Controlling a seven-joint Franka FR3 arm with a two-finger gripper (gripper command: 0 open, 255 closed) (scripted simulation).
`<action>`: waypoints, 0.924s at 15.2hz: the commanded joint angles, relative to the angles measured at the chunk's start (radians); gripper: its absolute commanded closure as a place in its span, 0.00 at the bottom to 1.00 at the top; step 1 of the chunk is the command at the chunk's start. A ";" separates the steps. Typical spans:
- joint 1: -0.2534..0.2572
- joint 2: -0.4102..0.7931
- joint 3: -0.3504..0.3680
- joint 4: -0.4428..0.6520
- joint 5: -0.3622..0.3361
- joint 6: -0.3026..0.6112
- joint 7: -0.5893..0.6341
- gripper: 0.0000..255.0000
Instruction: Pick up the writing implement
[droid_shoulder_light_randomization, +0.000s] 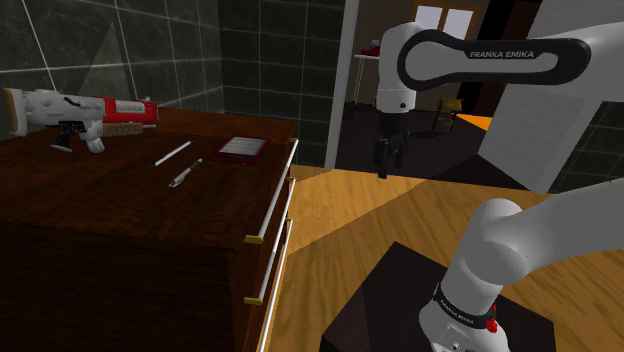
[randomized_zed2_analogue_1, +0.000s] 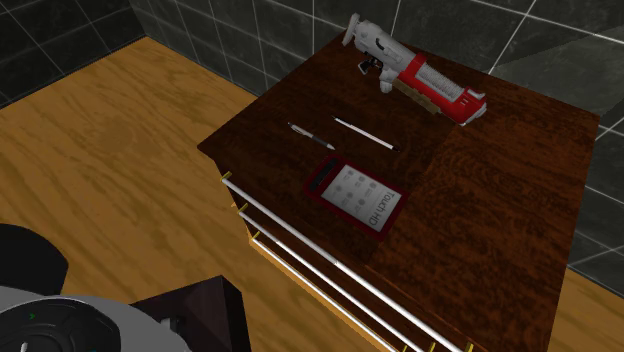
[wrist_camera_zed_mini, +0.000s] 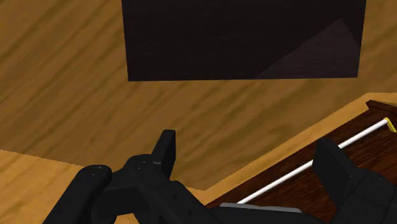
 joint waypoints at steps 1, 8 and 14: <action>0.000 0.000 0.000 0.000 0.000 0.000 0.000 0.00; 0.014 0.084 0.163 0.065 0.152 0.060 0.284 0.00; 0.007 0.211 0.295 0.174 0.233 0.129 0.521 0.00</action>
